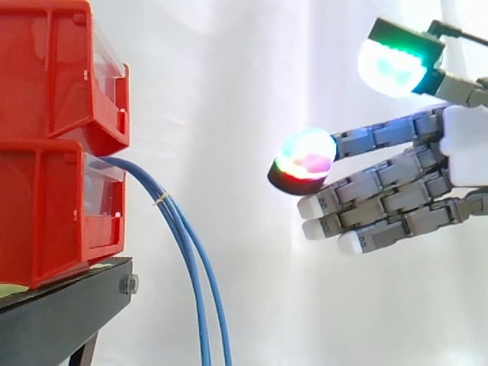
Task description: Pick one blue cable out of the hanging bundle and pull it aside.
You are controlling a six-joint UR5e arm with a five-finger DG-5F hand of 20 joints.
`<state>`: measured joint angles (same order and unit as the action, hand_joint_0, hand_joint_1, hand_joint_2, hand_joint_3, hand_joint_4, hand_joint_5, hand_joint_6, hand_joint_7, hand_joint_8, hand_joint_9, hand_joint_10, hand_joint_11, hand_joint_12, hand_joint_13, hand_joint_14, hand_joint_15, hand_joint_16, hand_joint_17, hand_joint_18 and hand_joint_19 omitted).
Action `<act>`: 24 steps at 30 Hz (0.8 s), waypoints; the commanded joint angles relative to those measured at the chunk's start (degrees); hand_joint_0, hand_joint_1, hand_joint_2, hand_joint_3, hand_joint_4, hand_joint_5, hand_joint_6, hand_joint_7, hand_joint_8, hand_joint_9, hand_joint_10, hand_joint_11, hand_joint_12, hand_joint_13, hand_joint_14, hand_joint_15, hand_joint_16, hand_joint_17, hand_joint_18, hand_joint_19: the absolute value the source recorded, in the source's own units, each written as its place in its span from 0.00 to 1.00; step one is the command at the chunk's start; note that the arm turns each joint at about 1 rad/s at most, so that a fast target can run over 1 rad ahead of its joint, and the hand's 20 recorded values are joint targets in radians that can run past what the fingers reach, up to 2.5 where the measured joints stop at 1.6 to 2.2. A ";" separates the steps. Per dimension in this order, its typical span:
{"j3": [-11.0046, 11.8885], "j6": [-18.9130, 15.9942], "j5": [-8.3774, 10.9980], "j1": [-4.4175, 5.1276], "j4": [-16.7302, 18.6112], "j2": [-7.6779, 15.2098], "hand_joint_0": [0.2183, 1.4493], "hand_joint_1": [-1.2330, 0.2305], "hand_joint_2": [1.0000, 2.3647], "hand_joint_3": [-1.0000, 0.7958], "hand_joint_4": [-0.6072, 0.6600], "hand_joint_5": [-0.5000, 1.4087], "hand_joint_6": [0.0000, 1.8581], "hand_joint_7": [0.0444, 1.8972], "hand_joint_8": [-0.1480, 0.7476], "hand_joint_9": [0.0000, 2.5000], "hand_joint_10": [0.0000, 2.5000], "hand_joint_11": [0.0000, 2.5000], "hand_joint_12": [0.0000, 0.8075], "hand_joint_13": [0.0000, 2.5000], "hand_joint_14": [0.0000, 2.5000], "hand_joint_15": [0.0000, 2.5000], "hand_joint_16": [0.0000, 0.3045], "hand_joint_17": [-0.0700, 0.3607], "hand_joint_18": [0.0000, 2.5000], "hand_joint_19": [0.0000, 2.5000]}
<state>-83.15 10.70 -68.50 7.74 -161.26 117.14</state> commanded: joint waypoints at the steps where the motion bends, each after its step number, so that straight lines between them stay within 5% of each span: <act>1: 0.00 -0.15 0.12 -0.18 1.91 1.42 0.19 0.50 0.00 0.28 0.61 0.15 0.27 0.37 0.42 0.20 0.00 0.03 0.41 0.09 0.00 0.02 0.17 0.44 0.07 0.11; 24: 0.00 1.43 1.97 -0.27 5.78 4.50 0.20 0.49 0.00 0.28 0.62 0.15 0.27 0.37 0.42 0.21 0.00 0.05 0.42 0.11 0.00 0.03 0.17 0.44 0.09 0.12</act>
<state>-83.14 11.27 -66.96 7.39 -156.17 121.47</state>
